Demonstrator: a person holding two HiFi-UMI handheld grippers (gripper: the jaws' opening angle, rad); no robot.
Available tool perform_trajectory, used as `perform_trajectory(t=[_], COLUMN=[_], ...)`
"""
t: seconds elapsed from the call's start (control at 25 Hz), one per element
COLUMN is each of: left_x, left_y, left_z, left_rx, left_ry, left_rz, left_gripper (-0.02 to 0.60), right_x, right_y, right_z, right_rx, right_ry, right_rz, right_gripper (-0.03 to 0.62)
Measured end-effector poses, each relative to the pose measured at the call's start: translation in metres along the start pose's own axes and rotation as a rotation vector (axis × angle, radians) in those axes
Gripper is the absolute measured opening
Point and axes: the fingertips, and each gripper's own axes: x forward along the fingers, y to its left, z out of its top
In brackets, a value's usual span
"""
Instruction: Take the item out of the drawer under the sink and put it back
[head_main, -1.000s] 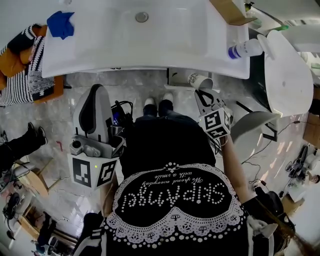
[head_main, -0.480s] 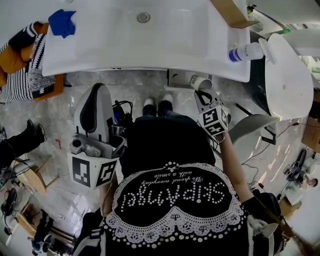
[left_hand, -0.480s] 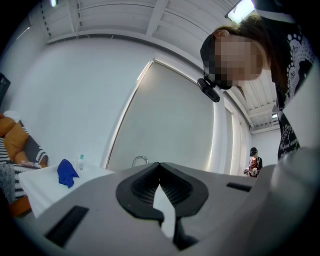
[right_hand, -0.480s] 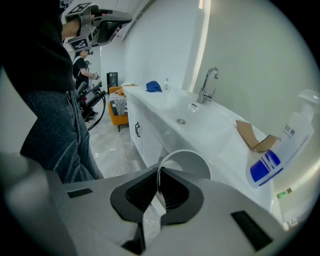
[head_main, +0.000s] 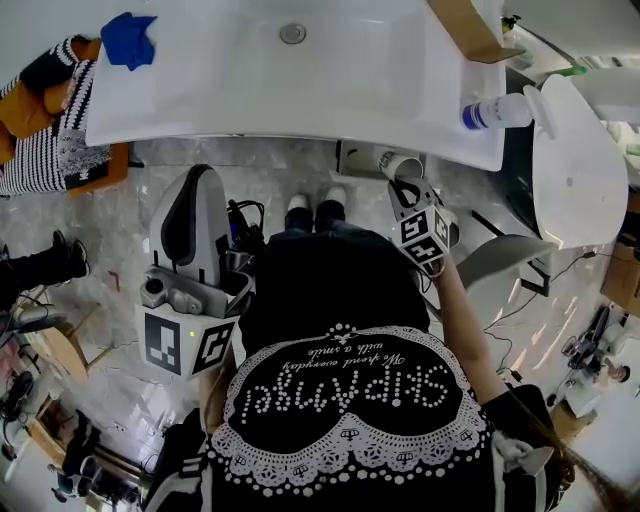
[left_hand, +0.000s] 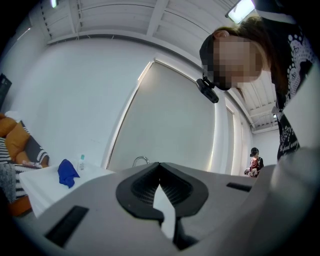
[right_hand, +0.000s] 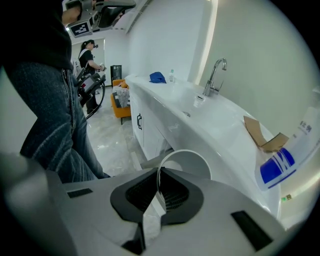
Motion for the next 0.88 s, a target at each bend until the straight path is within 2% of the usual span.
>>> perform_trajectory(t=[0.2,0.88], left_x=[-0.001,-0.002], left_y=[0.004,0.005], left_z=[-0.001,-0.005], left_rx=[0.000,-0.012], left_ry=[0.001,0.007], left_rz=[0.016,0.047], left_gripper=[0.005,0.005], right_x=[0.010,0.034], right_y=[0.002,0.005], right_z=[-0.004,-0.020], right_rx=[-0.042,-0.081], right_ry=[0.027,0.088], right_rz=[0.013,0.063], right_gripper=[0.025,0.025])
